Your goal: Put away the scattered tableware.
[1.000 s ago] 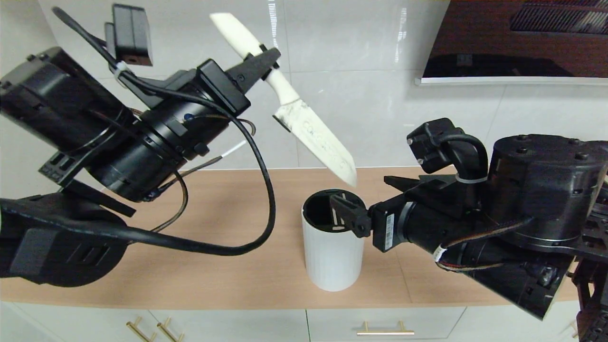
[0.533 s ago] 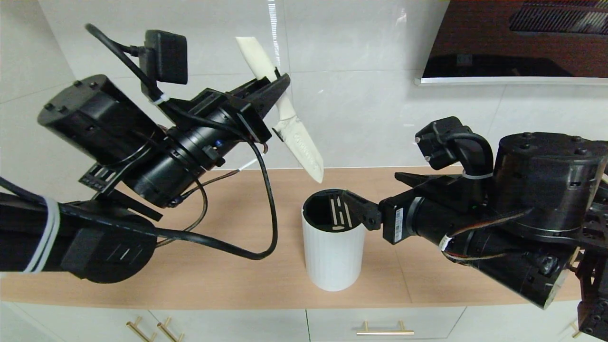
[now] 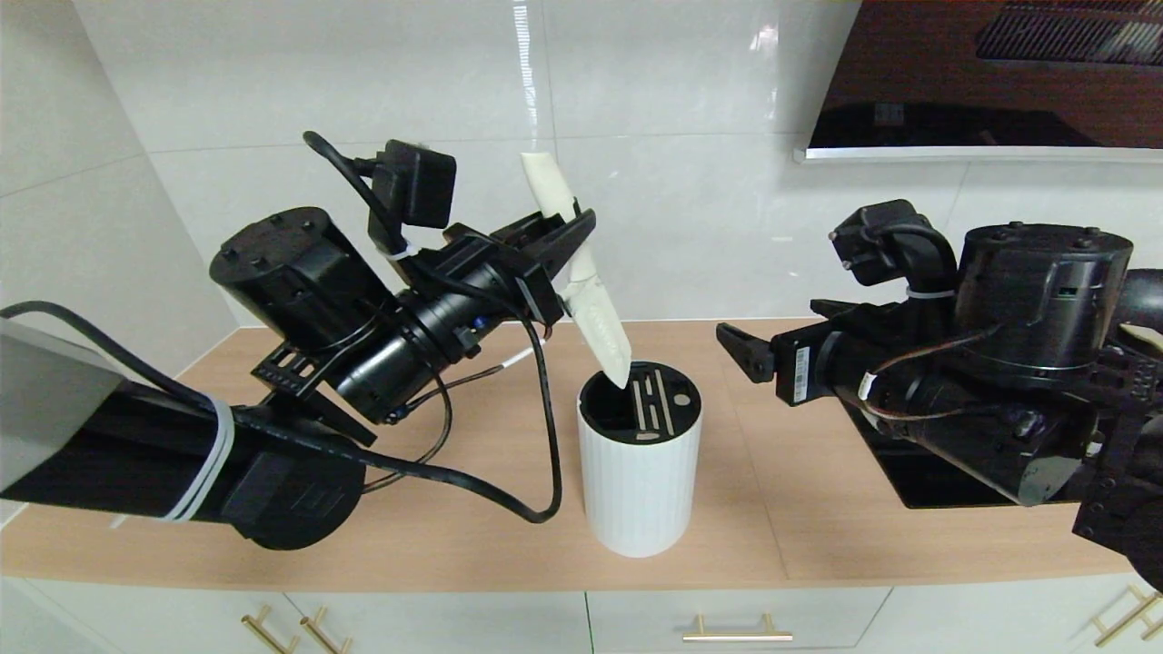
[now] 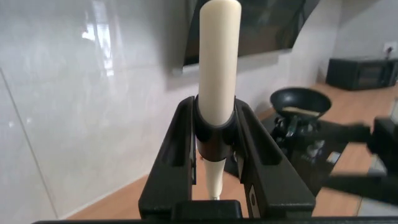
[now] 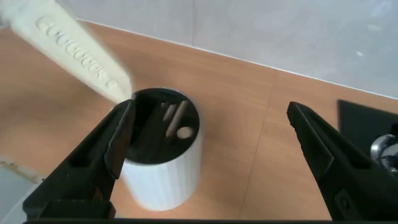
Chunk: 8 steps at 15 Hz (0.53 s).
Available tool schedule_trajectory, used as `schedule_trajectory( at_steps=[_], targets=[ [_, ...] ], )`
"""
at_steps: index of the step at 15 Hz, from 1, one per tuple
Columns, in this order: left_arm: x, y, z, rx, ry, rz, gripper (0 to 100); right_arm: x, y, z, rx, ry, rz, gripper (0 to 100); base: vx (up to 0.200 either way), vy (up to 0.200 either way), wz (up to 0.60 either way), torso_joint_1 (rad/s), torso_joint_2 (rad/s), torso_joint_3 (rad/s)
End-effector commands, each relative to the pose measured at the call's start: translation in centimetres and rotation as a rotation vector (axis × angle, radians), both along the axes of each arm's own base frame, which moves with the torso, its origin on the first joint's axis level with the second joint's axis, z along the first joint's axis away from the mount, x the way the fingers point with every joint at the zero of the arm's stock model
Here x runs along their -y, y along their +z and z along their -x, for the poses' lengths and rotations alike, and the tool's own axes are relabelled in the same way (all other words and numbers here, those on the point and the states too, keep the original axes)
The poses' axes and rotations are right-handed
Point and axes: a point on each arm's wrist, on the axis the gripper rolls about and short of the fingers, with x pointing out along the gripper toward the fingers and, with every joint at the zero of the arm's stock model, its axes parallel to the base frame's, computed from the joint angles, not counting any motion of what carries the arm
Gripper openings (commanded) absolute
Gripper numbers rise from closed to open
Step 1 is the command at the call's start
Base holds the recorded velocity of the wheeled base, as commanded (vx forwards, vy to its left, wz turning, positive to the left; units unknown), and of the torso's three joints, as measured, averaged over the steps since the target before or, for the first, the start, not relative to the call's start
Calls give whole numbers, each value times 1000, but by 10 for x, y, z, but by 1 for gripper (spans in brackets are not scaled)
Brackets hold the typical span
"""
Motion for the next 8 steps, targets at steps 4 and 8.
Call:
schedule_trajectory(
  at_steps=[4, 8],
  targets=[
    [3, -18, -3, -35, 3, -46, 0, -3, -9, -6, -22, -7, 18, 100, 0, 0, 0, 0, 0, 0],
    [10, -30, 0, -67, -16, -76, 0, -3, -9, -6, -22, -7, 18, 100, 0, 0, 0, 0, 0, 0]
  ],
)
